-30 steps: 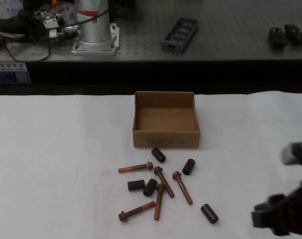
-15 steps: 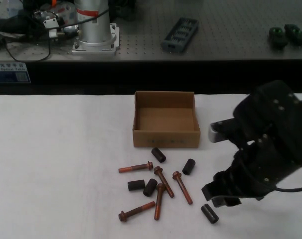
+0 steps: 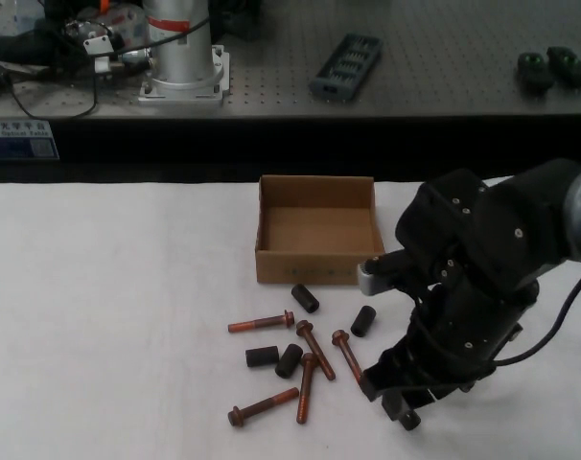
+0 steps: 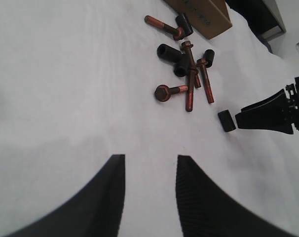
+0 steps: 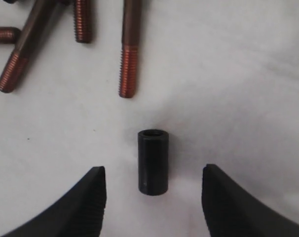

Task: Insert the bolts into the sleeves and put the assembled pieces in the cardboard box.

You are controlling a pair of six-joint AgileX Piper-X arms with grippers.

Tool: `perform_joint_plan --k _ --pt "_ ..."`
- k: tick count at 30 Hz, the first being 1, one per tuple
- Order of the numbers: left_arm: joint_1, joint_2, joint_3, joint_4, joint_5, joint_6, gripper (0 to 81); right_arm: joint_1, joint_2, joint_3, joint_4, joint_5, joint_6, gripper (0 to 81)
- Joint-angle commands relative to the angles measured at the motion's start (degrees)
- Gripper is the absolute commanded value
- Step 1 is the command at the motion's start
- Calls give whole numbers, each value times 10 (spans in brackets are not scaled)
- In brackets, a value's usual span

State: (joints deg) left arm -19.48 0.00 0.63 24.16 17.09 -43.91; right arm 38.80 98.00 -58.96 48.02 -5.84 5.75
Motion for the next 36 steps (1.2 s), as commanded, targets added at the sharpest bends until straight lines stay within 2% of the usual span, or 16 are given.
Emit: perform_joint_plan --k 1,9,21,24,29,33,36 --pt "1 0 -6 -8 4 -7 258 1 -1 -8 0 -7 -2 431" --pt "1 0 -6 -8 4 -7 258 7 -1 -9 -3 -33 -2 429" --pt "1 0 -6 -8 2 -7 258 7 28 -9 -22 -33 -7 429" --pt "1 0 -6 -8 2 -7 258 7 44 -9 -19 -33 -33 429" --pt "1 0 -6 -9 2 -7 258 7 60 -9 -6 -12 -38 424" --pt "1 0 -6 -24 2 -7 258 7 60 -9 -10 -11 -57 317" --pt "1 0 -6 -37 2 -7 258 7 60 -9 -10 -11 -57 178"
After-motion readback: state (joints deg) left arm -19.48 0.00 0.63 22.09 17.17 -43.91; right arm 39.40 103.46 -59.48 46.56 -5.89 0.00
